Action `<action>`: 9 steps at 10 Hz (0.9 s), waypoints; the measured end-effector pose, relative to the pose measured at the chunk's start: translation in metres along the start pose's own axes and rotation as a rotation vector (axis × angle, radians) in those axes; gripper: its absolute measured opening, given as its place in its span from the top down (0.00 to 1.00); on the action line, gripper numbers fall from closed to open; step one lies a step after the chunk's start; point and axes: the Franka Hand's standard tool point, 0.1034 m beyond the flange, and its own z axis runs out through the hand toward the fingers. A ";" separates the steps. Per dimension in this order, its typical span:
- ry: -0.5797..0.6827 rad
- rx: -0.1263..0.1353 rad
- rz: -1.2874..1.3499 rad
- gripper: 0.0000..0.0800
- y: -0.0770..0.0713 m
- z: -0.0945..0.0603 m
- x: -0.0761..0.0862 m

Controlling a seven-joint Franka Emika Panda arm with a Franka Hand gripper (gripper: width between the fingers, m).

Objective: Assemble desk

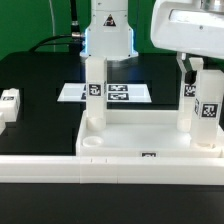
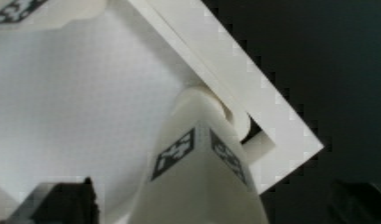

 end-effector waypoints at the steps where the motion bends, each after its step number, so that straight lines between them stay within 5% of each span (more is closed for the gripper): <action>1: 0.006 0.004 -0.068 0.19 0.001 0.000 0.002; 6: 0.022 -0.004 -0.528 0.19 0.001 -0.002 0.006; 9: 0.022 -0.010 -0.562 0.22 0.002 -0.001 0.006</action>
Offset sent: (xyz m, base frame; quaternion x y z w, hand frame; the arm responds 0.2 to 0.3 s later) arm 0.0004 0.0048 0.0050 0.0115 0.0042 -0.2612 0.9652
